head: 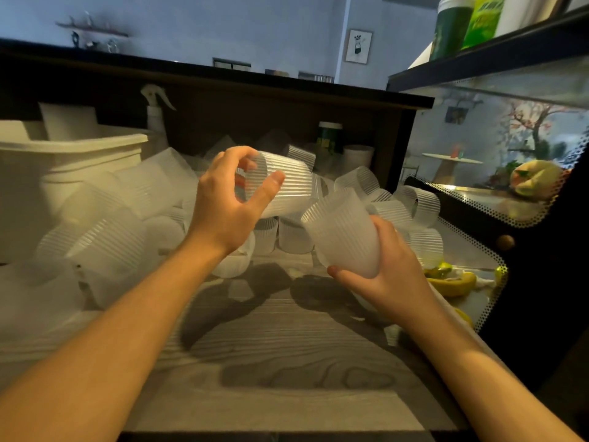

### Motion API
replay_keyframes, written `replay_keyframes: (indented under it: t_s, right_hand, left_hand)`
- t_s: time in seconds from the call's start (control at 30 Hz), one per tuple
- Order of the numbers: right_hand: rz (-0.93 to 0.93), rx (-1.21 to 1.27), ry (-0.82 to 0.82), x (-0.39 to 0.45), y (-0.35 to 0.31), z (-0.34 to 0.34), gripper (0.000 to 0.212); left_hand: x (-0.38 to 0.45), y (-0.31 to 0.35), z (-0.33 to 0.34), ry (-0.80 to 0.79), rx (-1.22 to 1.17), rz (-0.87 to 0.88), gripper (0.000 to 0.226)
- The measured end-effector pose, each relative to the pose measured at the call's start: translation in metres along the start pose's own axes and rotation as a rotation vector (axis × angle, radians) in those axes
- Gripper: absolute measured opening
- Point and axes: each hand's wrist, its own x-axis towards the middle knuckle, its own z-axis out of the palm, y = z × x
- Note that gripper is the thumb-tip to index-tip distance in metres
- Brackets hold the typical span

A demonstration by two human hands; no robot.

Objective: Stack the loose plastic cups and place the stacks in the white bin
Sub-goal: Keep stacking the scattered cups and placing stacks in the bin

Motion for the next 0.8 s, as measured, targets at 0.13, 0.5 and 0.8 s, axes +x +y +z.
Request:
replay_keyframes:
  t_s: [0.13,0.5,0.8]
  right_hand:
    - [-0.025,-0.039,-0.018,0.0,0.0,0.0,0.089]
    - [-0.128,-0.103,-0.078,-0.001,-0.003,0.002,0.089]
    - [-0.1,-0.038,-0.033,0.001,0.002,0.003,0.088]
  left_hand:
    - [-0.002,0.014,0.001,-0.123,-0.24,-0.034,0.039]
    - [-0.01,0.018,0.007,-0.463,-0.112,0.0,0.071]
    - [-0.013,0.023,0.01,-0.594,-0.015,-0.033,0.084]
